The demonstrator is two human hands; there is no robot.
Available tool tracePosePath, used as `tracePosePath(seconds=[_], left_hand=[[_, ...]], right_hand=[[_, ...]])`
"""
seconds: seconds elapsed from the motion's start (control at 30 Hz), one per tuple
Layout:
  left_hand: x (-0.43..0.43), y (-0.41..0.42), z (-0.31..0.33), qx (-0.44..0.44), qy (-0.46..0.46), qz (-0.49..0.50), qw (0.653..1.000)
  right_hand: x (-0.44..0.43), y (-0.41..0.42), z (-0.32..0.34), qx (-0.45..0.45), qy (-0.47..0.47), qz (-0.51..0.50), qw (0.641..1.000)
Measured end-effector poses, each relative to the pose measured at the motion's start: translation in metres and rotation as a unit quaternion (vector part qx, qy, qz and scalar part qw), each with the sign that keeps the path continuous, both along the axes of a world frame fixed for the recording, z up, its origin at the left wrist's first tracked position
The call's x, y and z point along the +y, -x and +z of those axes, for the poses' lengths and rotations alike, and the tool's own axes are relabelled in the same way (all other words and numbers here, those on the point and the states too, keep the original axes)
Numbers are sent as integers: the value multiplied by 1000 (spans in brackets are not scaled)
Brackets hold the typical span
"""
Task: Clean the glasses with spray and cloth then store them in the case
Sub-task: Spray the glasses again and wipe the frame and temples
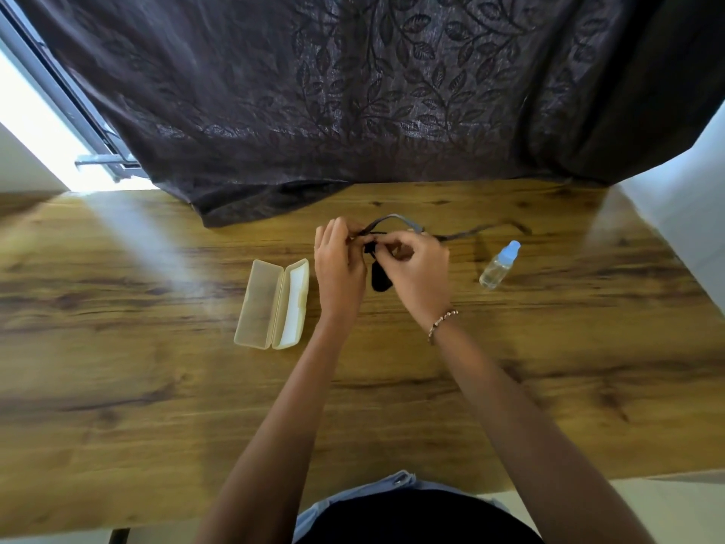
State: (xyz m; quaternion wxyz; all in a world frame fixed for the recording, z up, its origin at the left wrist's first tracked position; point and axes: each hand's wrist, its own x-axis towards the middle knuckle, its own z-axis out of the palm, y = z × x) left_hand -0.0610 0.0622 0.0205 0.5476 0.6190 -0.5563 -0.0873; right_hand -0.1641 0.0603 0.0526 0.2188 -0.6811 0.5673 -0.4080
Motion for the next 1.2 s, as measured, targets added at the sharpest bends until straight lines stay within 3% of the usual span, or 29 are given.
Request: tracePosePath(seconds=[0.17,0.33,0.43,0.53,0.63,0.73,0.83,0.97,1.03,1.1,1.2], left_hand=[[1,-3,2,-37,9,4,999],[-2,-11,1,-13,1,20,1000],[0,-11,0,17,5,4,1000],[0,-13,1,49,7,-1,999],[0,-15,3,76,-1,-26,997],[2,-19,2,99,-6,-79,992],[2,-38,-3,129,-71,-147,978],[-7,-62,9,213,-169,-250,929],[-19,-66,23,162,-265,-294,904],[-30,-64,39,50,-343,-344,873],[-40,-55,60,-64,-400,-405,820]], right_hand=[[-7,13,-7,-47,14,-40,998],[-1,32,-23,-72,65,-113,989],[-4,43,-30,-7,77,-113,991],[-1,48,-36,59,106,-48,991],[-2,54,-41,150,138,3,979],[-9,60,-38,184,184,-5,966],[-16,64,-32,194,225,8,955],[-15,65,-29,218,258,37,940],[-12,63,-30,232,268,51,934],[-11,59,-31,242,273,64,929],[-9,55,-31,243,282,73,925]])
